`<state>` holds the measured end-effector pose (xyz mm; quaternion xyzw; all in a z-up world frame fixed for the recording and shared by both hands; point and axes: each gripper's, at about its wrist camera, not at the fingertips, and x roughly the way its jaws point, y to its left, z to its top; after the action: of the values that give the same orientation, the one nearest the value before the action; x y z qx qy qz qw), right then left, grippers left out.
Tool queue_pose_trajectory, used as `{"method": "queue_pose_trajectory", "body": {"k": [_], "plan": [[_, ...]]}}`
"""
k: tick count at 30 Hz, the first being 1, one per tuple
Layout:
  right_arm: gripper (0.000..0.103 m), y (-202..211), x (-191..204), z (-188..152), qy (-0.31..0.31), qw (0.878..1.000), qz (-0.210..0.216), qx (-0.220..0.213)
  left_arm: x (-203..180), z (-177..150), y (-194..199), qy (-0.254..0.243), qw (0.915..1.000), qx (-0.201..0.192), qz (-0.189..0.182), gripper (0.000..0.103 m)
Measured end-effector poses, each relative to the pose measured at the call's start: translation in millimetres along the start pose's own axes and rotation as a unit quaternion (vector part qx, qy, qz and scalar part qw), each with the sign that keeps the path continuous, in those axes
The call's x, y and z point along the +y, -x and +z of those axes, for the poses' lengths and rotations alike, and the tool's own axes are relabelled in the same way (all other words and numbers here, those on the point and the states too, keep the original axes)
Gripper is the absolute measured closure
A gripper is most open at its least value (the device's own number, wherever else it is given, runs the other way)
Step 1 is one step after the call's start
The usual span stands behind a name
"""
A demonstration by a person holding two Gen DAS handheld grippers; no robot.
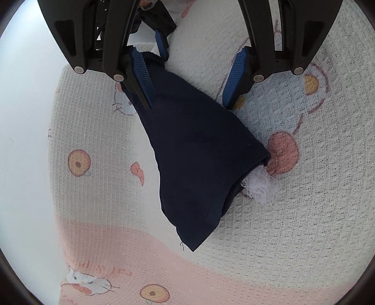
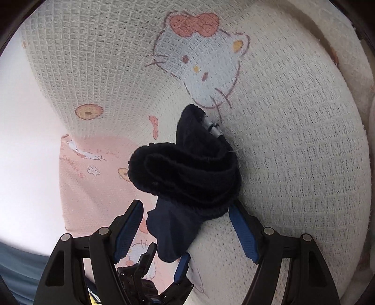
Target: Fold clothes
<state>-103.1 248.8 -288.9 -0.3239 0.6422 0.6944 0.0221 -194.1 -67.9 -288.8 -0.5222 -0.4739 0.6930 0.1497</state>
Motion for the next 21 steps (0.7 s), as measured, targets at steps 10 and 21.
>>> {"method": "queue_pose_trajectory", "body": {"k": [10, 21], "plan": [[0.028, -6, 33, 9, 0.119, 0.988, -0.085, -0.043, -23, 9, -9, -0.098, 0.9923, -0.057, 0.051, 0.046], [0.028, -9, 35, 22, 0.161, 0.979, -0.107, -0.068, -23, 16, -11, -0.134, 0.9884, -0.05, 0.051, 0.046]]}}
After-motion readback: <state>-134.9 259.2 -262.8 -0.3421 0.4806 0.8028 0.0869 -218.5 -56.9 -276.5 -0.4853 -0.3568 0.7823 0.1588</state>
